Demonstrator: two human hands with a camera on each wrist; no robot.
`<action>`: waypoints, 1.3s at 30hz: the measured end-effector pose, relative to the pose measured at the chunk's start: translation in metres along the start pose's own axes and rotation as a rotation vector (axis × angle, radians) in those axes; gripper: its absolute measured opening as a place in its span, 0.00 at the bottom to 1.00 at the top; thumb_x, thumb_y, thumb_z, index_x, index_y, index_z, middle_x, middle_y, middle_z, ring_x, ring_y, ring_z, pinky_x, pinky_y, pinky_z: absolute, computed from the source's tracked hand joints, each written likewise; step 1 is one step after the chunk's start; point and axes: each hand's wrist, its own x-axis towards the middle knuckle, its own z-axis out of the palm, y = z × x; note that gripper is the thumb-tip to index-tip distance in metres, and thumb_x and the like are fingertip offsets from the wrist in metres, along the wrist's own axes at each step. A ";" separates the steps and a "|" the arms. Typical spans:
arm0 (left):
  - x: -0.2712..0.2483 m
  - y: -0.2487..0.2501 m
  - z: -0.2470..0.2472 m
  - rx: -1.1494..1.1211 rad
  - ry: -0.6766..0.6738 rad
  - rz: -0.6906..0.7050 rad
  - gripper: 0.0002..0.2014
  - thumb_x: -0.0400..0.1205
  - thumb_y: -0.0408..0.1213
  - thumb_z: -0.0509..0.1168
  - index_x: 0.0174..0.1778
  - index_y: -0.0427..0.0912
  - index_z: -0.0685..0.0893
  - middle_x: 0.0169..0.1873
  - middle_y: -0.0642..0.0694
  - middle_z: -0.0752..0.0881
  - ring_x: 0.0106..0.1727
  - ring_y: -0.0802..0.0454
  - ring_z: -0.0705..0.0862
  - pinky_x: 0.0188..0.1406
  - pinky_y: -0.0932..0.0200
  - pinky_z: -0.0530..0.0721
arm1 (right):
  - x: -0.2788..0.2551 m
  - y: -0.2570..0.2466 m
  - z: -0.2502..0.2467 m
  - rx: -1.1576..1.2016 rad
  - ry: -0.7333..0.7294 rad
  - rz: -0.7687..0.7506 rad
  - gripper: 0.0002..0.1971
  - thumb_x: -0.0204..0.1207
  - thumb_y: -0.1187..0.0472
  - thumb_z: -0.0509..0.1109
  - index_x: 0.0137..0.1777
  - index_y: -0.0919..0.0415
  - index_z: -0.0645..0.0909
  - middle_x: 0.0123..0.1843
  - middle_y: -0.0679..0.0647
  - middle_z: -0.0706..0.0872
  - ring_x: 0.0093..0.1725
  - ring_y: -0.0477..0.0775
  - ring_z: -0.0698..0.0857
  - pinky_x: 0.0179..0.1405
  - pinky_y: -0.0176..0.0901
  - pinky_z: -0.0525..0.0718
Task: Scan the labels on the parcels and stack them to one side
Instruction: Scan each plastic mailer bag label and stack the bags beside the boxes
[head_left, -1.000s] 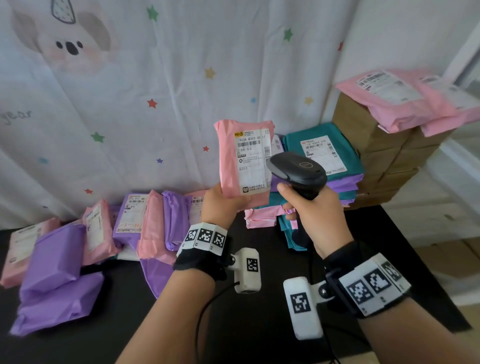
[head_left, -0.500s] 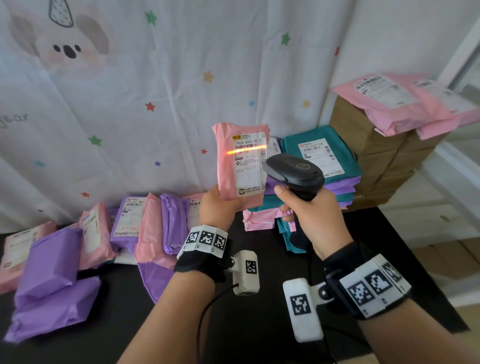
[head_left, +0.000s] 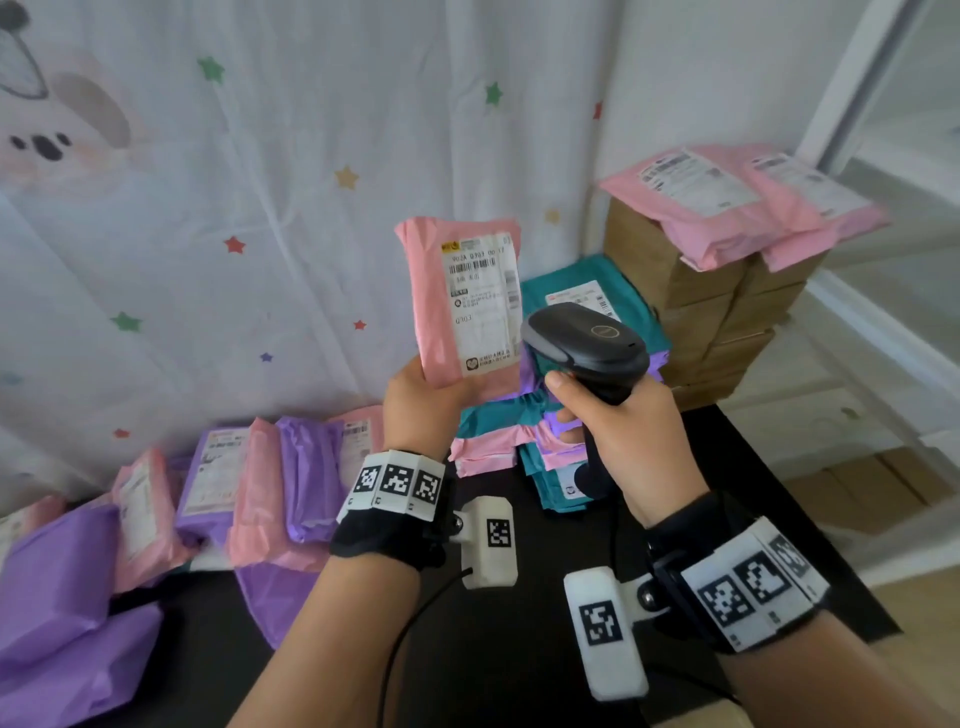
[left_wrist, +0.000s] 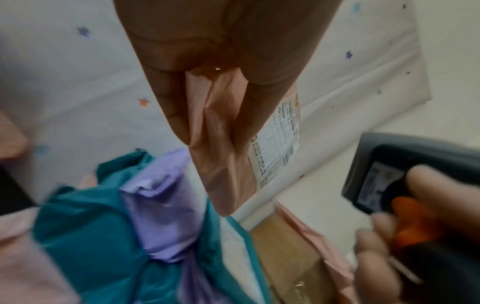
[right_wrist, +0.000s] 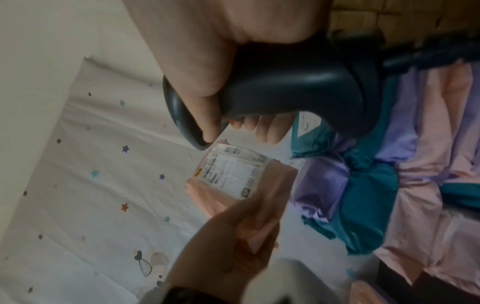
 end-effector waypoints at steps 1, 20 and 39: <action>0.003 0.012 0.006 -0.023 -0.022 0.021 0.12 0.70 0.35 0.78 0.45 0.39 0.84 0.35 0.48 0.89 0.35 0.54 0.87 0.29 0.65 0.84 | 0.003 -0.001 -0.007 0.005 0.023 -0.004 0.04 0.74 0.57 0.79 0.47 0.50 0.88 0.37 0.51 0.92 0.36 0.49 0.90 0.36 0.45 0.91; 0.045 0.216 0.244 -0.004 -0.158 0.258 0.37 0.76 0.39 0.73 0.77 0.38 0.60 0.64 0.42 0.79 0.53 0.52 0.78 0.29 0.72 0.75 | 0.078 -0.032 -0.201 -0.050 0.453 0.019 0.14 0.72 0.49 0.80 0.53 0.53 0.88 0.42 0.53 0.92 0.44 0.56 0.91 0.51 0.58 0.90; 0.060 0.199 0.297 0.635 -0.170 0.629 0.26 0.76 0.56 0.67 0.62 0.41 0.75 0.57 0.45 0.75 0.54 0.47 0.77 0.54 0.57 0.75 | 0.093 -0.007 -0.240 0.007 0.399 0.117 0.10 0.74 0.52 0.78 0.52 0.53 0.86 0.34 0.51 0.91 0.34 0.48 0.91 0.48 0.55 0.92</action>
